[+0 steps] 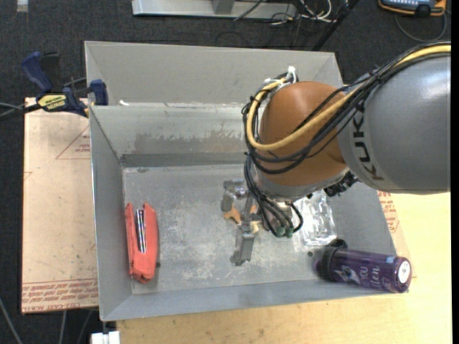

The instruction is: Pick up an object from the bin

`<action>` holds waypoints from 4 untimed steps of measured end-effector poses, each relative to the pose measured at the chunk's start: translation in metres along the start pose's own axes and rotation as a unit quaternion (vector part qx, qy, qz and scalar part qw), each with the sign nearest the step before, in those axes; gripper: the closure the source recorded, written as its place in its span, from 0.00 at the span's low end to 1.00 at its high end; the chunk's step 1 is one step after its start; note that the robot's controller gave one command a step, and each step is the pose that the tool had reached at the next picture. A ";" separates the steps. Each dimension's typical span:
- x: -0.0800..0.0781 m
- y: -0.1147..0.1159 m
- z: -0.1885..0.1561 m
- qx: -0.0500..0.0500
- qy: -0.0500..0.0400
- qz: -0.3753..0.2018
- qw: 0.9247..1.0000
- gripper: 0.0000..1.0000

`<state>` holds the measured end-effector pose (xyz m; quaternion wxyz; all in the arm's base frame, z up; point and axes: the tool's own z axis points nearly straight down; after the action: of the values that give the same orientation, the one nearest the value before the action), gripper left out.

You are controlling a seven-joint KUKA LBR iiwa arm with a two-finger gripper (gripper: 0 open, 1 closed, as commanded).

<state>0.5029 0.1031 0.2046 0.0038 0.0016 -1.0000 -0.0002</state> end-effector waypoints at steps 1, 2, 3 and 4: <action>-0.002 -0.001 -0.004 0.000 -0.004 0.001 1.000 0.00; -0.007 -0.052 0.062 -0.001 -0.005 -0.010 1.000 0.00; -0.021 -0.091 0.075 -0.001 0.003 -0.008 1.000 0.00; -0.069 -0.122 0.064 -0.001 -0.009 -0.006 1.000 0.00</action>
Offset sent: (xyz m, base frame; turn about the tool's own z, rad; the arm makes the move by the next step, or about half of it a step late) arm 0.0089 -0.1080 -0.1346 -0.0403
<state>0.5713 -0.0190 0.1399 -0.0051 0.0074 -1.0000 -0.0009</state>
